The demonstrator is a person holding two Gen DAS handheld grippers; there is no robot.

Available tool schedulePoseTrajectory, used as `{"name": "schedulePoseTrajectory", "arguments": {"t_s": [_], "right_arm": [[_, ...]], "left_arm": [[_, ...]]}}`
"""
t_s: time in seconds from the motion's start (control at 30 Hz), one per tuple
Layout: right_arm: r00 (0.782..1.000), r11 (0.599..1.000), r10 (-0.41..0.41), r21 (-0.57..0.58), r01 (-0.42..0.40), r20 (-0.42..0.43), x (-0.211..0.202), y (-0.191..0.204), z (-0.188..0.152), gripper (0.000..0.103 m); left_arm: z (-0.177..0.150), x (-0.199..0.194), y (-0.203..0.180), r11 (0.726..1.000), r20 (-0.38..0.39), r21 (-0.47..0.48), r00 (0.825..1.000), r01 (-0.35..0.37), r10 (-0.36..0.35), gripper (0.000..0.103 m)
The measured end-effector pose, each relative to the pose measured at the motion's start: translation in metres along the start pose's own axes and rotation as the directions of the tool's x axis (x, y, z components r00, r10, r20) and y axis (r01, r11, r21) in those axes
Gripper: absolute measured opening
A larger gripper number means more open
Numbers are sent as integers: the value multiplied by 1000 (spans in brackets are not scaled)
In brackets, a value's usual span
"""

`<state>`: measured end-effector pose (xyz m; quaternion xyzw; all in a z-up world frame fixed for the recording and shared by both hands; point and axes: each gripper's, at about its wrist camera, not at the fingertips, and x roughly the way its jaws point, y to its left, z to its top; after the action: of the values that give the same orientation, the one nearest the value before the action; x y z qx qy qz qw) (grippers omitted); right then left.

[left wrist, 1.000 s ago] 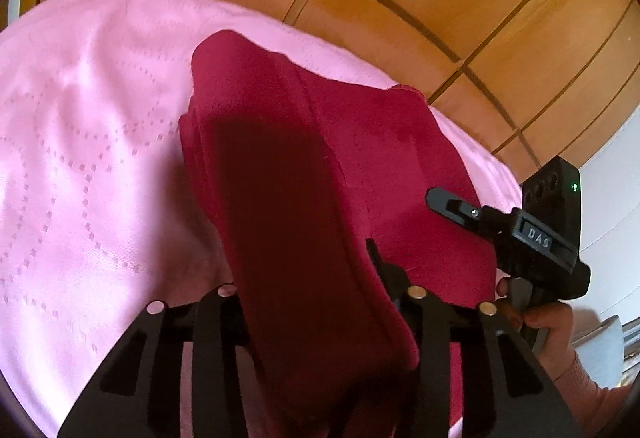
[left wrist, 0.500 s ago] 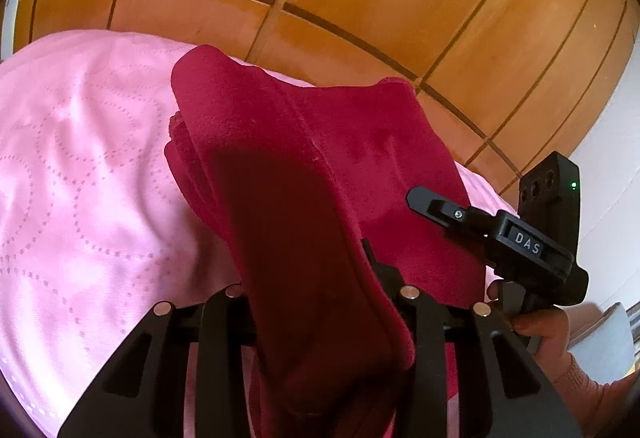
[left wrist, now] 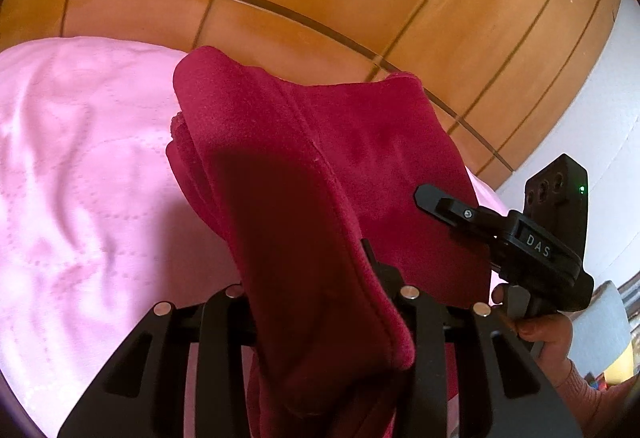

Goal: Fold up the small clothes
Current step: 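Grasp the shirt end with the left gripper while the right gripper grasps beside it, lifting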

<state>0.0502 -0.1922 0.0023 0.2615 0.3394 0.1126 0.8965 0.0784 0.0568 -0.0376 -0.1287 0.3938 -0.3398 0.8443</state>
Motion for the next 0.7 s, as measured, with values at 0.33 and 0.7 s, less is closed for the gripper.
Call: {"name": "schedulePoseTrajectory", "arguments": {"t_s": [0.33,0.7], "right_arm": [[995,998,-59,41,56,84,-30,-29,9,52],[983,994,-84,87,71,162,-51,-66,22,52]], "left_arm": [[29,53,-33,997,-54,63,997,52,-48,35],[55,93,-63,989,-101,126,993,81,-69,35]]}}
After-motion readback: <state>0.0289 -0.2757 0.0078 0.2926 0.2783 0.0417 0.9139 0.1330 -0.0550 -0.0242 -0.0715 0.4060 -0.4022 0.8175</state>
